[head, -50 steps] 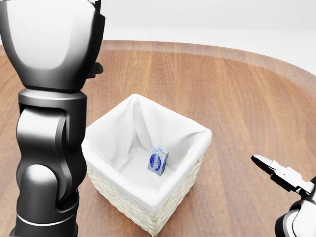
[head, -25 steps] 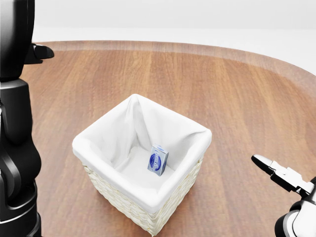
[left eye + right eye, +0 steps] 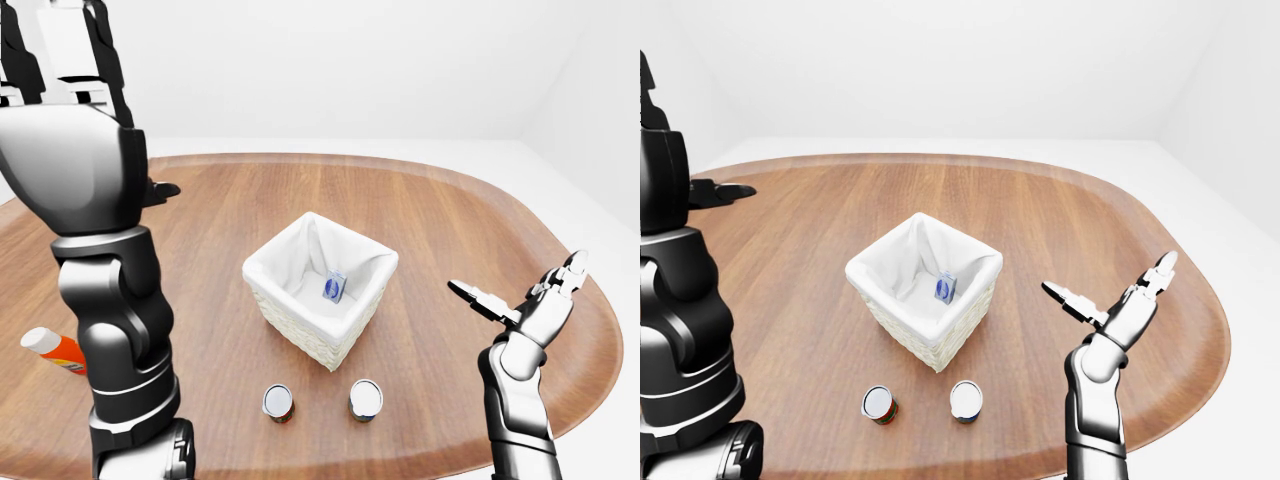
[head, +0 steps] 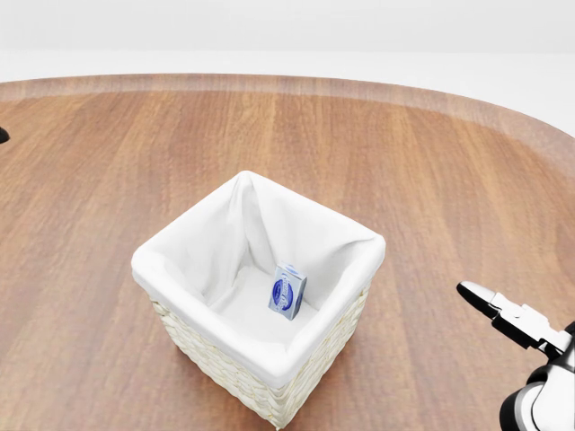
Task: Pick up the alphabet soup and the cream cheese box, and put them in the basket.
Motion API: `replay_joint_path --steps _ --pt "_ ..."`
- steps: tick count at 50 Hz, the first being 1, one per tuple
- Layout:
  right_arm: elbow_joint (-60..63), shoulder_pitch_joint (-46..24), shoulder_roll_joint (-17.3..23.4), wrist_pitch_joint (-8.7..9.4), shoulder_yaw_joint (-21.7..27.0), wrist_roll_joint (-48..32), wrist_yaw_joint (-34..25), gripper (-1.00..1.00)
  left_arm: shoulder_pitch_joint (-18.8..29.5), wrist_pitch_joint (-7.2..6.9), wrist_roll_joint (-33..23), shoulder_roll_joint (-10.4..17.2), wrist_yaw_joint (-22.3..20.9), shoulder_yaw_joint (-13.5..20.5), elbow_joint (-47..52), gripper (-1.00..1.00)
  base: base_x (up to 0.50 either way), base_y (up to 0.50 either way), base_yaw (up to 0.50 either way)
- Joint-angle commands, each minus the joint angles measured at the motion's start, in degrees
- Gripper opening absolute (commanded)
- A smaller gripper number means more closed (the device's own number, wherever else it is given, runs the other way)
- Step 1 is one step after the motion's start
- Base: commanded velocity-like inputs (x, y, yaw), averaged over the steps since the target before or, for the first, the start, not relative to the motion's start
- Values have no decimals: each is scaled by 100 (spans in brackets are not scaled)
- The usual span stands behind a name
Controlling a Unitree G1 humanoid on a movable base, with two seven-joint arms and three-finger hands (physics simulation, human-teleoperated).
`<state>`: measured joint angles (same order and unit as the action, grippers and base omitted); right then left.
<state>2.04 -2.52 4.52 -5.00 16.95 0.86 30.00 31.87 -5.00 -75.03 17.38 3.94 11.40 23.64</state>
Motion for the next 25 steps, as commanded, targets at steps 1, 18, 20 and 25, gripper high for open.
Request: replay_joint_path --steps 1,18,20,25 --pt "-31 -12 5 0 -6 -26 0 100 -457 0 551 421 171 432 108 100 0 0 0" --pt "-9 0 -3 0 -6 34 0 100 -994 0 941 296 739 534 -172 100 0 0 0" --pt "-3 4 -6 0 0 47 0 100 -1073 0 927 235 881 465 -272 100 0 0 0" --pt "-3 4 -5 0 -1 48 0 100 -1073 0 926 234 881 466 -273 100 0 0 0"
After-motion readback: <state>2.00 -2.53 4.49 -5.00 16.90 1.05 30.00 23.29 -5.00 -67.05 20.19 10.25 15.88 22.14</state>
